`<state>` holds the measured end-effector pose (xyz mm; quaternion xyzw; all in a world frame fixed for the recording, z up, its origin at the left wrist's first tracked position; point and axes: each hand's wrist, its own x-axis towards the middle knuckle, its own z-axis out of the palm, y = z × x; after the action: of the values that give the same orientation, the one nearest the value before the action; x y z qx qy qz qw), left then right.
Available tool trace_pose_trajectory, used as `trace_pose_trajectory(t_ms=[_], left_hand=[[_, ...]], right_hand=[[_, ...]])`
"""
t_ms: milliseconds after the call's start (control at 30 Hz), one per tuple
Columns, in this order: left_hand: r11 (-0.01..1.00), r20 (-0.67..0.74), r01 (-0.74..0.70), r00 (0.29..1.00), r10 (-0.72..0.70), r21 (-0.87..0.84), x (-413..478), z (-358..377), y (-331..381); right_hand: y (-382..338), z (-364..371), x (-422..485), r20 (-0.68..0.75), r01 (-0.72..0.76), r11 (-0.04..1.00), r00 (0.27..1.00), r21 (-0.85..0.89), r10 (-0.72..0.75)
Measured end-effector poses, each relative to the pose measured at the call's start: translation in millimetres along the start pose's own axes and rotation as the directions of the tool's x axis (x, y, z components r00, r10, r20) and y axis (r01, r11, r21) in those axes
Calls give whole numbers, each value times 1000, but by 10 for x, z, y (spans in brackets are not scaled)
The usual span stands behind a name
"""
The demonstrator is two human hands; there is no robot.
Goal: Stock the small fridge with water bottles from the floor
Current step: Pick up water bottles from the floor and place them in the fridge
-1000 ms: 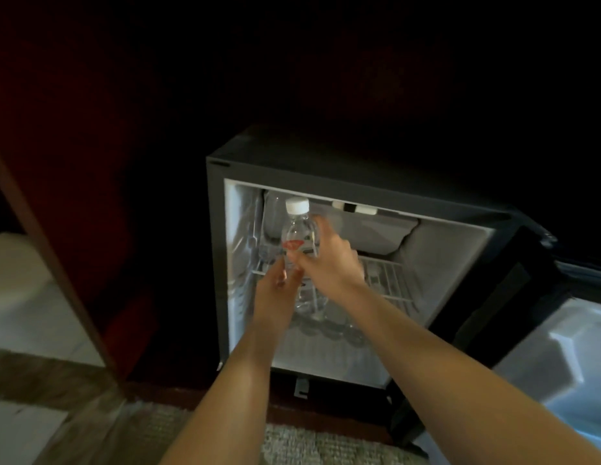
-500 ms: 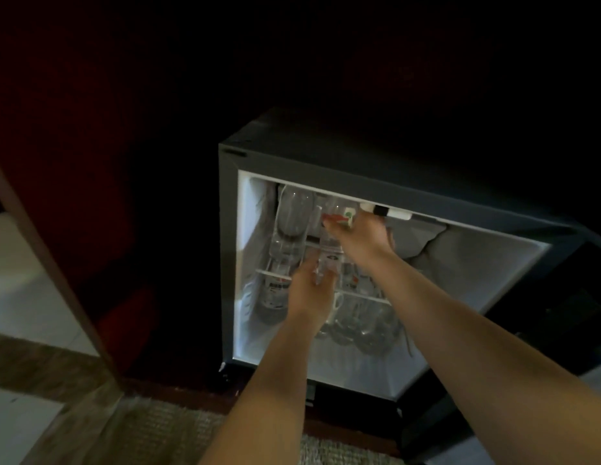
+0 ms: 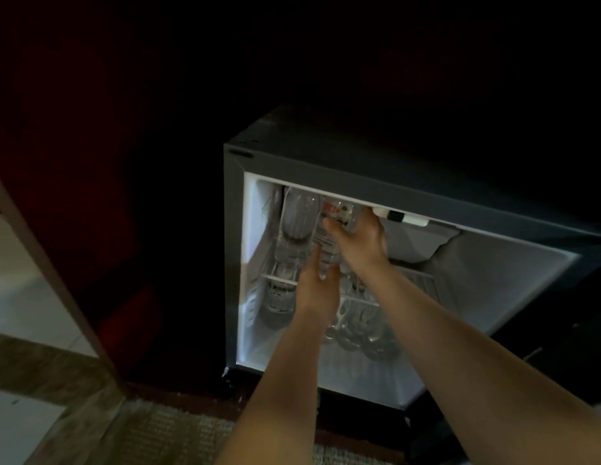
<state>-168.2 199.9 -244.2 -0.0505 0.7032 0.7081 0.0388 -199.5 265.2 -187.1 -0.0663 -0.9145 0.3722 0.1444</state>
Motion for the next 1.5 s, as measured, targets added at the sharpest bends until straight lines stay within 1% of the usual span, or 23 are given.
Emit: trace_pose_trajectory(t_ms=[133,233,367,467,533,633,700,767,867,967,1067,1167,1267,1367,1433,1500], left_hand=[[1000,-26,-13,1000,13,-2,14,-27,19],[1000,-20,-18,1000,18,0,10,-38,10],[1000,0,-9,1000,9,28,-32,-52,12],[998,17,1,1000,-2,63,-88,-67,32],[990,19,-19,1000,16,138,-143,-94,38],[949,29,-107,994,103,298,-288,-162,51],[932,58,-138,990,126,336,-413,-196,58],[914,96,-133,990,104,383,-570,-212,91],[914,186,-130,981,61,385,-853,-172,172],[903,236,-154,970,61,400,-1086,-100,276],[893,285,-211,953,99,397,-1429,14,414],[885,372,-281,918,135,371,-1859,158,582],[882,484,-318,867,121,348,-2277,368,698],[881,624,-360,775,99,307,-2694,651,739],[854,706,-419,703,91,307,-2974,899,742],[824,758,-467,648,72,320,-3177,1094,713]], right_hand=[[-7,34,6,-17,-16,1000,1000,-4,16],[-2,34,9,-8,-25,1000,1000,6,26],[45,25,0,58,-42,995,998,93,37],[73,-23,-106,127,-96,983,989,159,76],[120,-71,-189,138,-116,978,986,172,93],[182,-190,-347,164,-143,974,980,176,114],[223,-307,-491,191,-153,978,974,145,124],[274,-419,-641,201,-148,984,971,99,126],[340,-642,-909,161,-123,991,981,60,112],[363,-850,-1124,146,-103,991,985,90,90],[376,-1192,-1405,92,-86,986,993,145,73],[409,-1603,-1742,57,-42,986,998,162,33],[510,-2018,-2108,12,-26,983,1000,182,24],[701,-2435,-2571,-4,-63,975,998,211,65],[898,-2707,-2930,-22,-97,970,994,224,105],[1074,-2892,-3225,-47,-133,961,988,245,148]])
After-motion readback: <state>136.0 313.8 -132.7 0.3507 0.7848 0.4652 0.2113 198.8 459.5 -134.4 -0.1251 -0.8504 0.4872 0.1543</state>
